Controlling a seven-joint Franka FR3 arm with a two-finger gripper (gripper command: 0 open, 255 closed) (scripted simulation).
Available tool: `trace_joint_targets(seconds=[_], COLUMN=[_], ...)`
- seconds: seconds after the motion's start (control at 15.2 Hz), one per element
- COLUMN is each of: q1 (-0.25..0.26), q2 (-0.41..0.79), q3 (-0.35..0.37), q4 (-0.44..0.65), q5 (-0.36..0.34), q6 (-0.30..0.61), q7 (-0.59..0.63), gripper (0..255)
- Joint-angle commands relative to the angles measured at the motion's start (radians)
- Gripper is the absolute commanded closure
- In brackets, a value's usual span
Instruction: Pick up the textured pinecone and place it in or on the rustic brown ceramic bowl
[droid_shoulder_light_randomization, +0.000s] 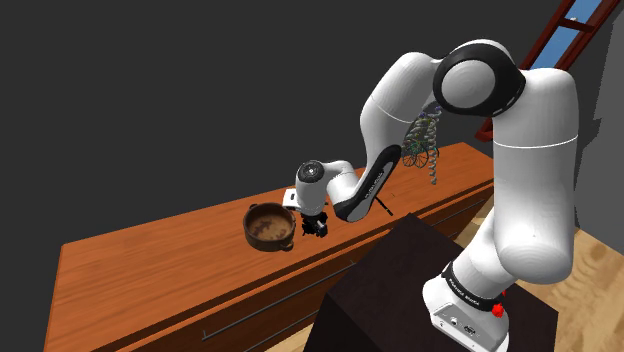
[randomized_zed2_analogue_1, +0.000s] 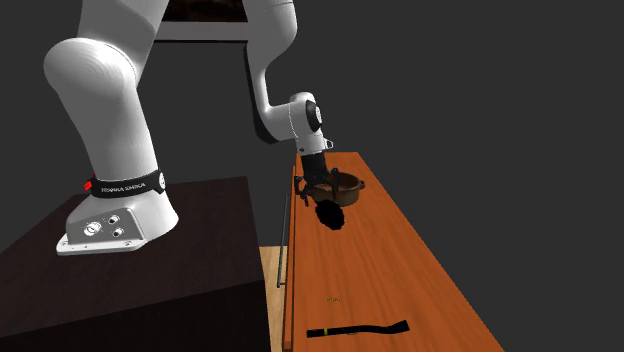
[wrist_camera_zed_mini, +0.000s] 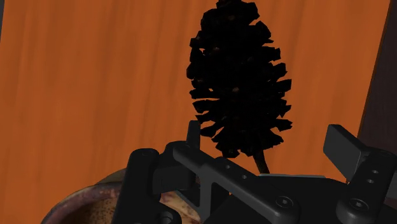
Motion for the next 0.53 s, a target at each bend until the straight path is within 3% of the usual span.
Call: trace_joint_targets(seconds=[0.0,0.46], q1=[0.000,-0.004], q2=[0.000,-0.003], q3=[0.000,0.003], q4=[0.000,0.003], q5=[0.000,0.007], q6=[0.000,-0.004], q7=[0.000,-0.010], gripper=[255,255])
